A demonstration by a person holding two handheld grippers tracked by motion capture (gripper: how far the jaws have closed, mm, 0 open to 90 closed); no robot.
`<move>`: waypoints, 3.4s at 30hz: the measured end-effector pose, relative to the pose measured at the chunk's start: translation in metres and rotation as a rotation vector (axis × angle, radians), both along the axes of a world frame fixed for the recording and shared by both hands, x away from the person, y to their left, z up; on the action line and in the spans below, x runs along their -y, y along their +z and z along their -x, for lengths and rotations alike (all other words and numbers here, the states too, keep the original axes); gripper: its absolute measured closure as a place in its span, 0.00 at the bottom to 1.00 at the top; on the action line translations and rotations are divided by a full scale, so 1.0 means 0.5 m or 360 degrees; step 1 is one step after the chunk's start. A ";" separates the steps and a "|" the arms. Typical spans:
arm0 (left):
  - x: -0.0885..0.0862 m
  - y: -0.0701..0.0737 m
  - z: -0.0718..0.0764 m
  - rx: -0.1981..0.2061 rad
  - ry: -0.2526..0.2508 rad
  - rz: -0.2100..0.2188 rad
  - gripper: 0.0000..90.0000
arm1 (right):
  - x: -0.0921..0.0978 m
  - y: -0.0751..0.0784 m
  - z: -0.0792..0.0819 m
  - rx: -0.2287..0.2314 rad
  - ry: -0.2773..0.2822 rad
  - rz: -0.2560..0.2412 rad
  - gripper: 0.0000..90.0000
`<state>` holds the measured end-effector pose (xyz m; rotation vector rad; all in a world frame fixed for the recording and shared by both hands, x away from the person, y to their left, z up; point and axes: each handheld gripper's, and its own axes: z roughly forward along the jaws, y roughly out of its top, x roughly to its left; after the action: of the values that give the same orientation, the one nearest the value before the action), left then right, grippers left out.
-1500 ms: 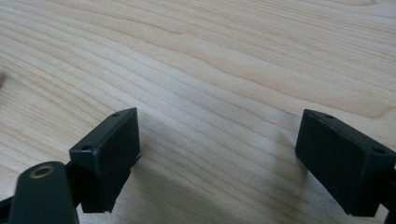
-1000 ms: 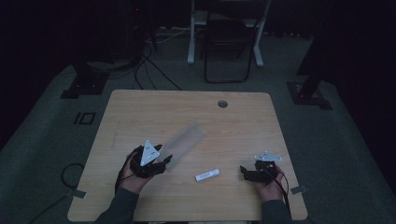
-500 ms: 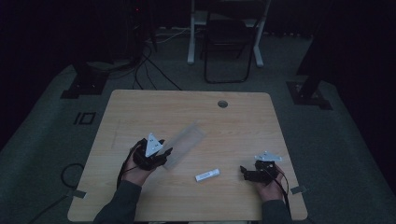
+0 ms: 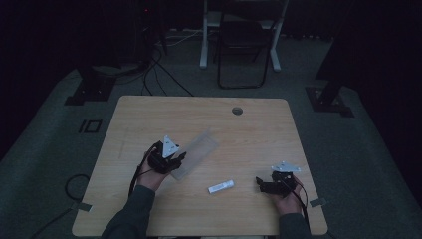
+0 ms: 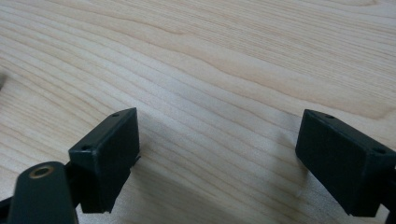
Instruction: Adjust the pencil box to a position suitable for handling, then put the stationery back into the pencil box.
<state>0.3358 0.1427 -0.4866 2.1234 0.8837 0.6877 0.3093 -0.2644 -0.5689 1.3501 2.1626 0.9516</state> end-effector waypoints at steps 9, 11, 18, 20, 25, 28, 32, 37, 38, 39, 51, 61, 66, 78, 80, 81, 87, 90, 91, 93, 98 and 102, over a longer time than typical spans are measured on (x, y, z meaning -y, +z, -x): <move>-0.001 -0.017 -0.025 -0.0040 0.0012 -0.0056 0.69 | 0.000 0.000 0.000 0.0000 0.0000 0.0000 0.15; -0.001 -0.019 -0.027 -0.0043 0.0006 -0.0054 0.70 | 0.000 0.000 0.000 0.0000 0.0000 0.0000 0.15; 0.003 -0.029 -0.032 -0.0069 -0.0026 -0.0100 0.84 | 0.000 0.000 0.000 0.0000 0.0000 -0.0001 0.15; 0.003 -0.027 -0.030 -0.0064 -0.0035 -0.0116 0.87 | 0.000 0.000 0.000 0.0000 0.0000 0.0000 0.15; 0.002 -0.023 -0.023 -0.0053 -0.0059 -0.0148 0.90 | 0.000 0.000 0.000 0.0000 0.0000 0.0000 0.15; 0.005 -0.022 -0.012 -0.0043 -0.0089 -0.0162 0.91 | 0.000 0.000 0.000 -0.0001 -0.0001 -0.0001 0.15; 0.008 -0.022 0.001 -0.0031 -0.0121 -0.0185 0.91 | 0.000 0.000 0.000 0.0000 0.0000 0.0000 0.15; 0.011 -0.022 0.020 -0.0024 -0.0163 -0.0200 0.92 | 0.000 0.000 0.000 0.0000 0.0000 0.0000 0.15; 0.012 -0.021 0.027 -0.0029 -0.0170 -0.0206 0.92 | 0.000 0.000 0.000 0.0000 0.0000 0.0000 0.15; 0.012 -0.022 0.031 -0.0030 -0.0171 -0.0196 0.92 | 0.000 0.000 0.000 0.0000 0.0000 0.0000 0.15; 0.006 -0.025 0.052 -0.0030 -0.0189 -0.0191 0.90 | 0.000 0.000 0.000 0.0000 0.0000 0.0000 0.15; 0.003 -0.023 0.054 -0.0017 -0.0154 -0.0177 0.84 | 0.000 0.000 -0.001 -0.0002 0.0001 0.0000 0.15; -0.001 -0.014 0.060 -0.0018 -0.0152 -0.0120 0.73 | 0.000 0.000 -0.001 -0.0001 0.0001 0.0000 0.15; 0.009 0.023 0.081 0.0053 -0.0208 -0.0026 0.67 | 0.000 0.000 -0.001 -0.0001 0.0001 0.0001 0.15; 0.014 0.026 0.085 0.0061 -0.0229 -0.0021 0.66 | 0.000 0.000 -0.002 0.0001 0.0002 0.0002 0.15; 0.017 0.027 0.087 0.0062 -0.0238 -0.0015 0.66 | 0.000 0.000 -0.002 0.0001 0.0001 0.0002 0.15; 0.030 0.032 0.091 0.0064 -0.0279 -0.0012 0.65 | 0.000 0.000 -0.002 0.0001 0.0001 0.0002 0.15; 0.037 0.033 0.093 0.0063 -0.0292 -0.0007 0.65 | 0.000 0.000 -0.002 0.0001 0.0002 0.0003 0.15; 0.039 0.033 0.093 0.0065 -0.0296 0.0002 0.65 | 0.000 0.000 -0.002 0.0001 0.0001 0.0002 0.15; 0.043 0.034 0.095 0.0065 -0.0309 0.0007 0.65 | 0.000 0.000 -0.002 0.0001 0.0001 0.0002 0.15; 0.056 0.037 0.100 0.0072 -0.0337 0.0020 0.65 | 0.000 0.000 -0.002 0.0001 0.0001 0.0002 0.15; 0.068 0.037 0.103 0.0069 -0.0362 0.0019 0.65 | 0.000 0.000 -0.002 0.0001 0.0001 0.0003 0.15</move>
<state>0.2843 0.1085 -0.4681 2.1478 0.6090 0.6063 0.3102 -0.2643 -0.5688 1.3481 2.1633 0.9502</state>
